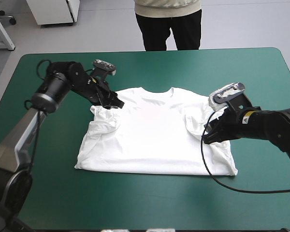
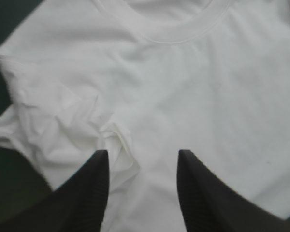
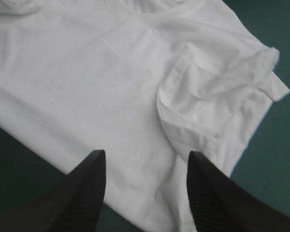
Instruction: Fold the cloth
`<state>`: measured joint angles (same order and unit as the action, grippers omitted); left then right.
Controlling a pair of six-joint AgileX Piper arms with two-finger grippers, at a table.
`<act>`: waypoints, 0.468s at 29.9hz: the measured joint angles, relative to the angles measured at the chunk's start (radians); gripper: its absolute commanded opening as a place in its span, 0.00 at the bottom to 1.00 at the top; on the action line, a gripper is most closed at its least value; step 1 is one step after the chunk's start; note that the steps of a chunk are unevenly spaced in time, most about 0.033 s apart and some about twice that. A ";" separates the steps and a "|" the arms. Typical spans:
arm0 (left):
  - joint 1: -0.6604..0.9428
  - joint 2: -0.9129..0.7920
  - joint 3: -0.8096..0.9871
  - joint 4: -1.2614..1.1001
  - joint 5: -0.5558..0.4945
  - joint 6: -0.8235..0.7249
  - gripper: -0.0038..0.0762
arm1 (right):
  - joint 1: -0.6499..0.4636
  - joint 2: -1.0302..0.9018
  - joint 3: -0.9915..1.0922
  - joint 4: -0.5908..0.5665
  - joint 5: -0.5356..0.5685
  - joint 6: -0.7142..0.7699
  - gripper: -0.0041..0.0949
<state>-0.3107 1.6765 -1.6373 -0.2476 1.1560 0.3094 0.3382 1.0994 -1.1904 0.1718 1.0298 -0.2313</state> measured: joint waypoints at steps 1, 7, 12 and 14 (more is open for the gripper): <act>-0.001 -0.043 0.000 0.021 0.011 -0.008 0.47 | 0.000 -0.015 0.001 -0.027 0.021 0.021 0.54; -0.001 -0.266 0.155 0.161 0.059 -0.100 0.47 | 0.000 -0.102 0.107 -0.172 0.069 0.170 0.54; -0.001 -0.425 0.450 0.248 -0.008 -0.204 0.47 | 0.000 -0.206 0.264 -0.208 0.035 0.255 0.54; -0.001 -0.463 0.551 0.262 -0.037 -0.245 0.47 | 0.000 -0.234 0.320 -0.212 0.028 0.278 0.54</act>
<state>-0.3114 1.2137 -1.0866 0.0141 1.1190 0.0648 0.3382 0.8653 -0.8700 -0.0404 1.0577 0.0467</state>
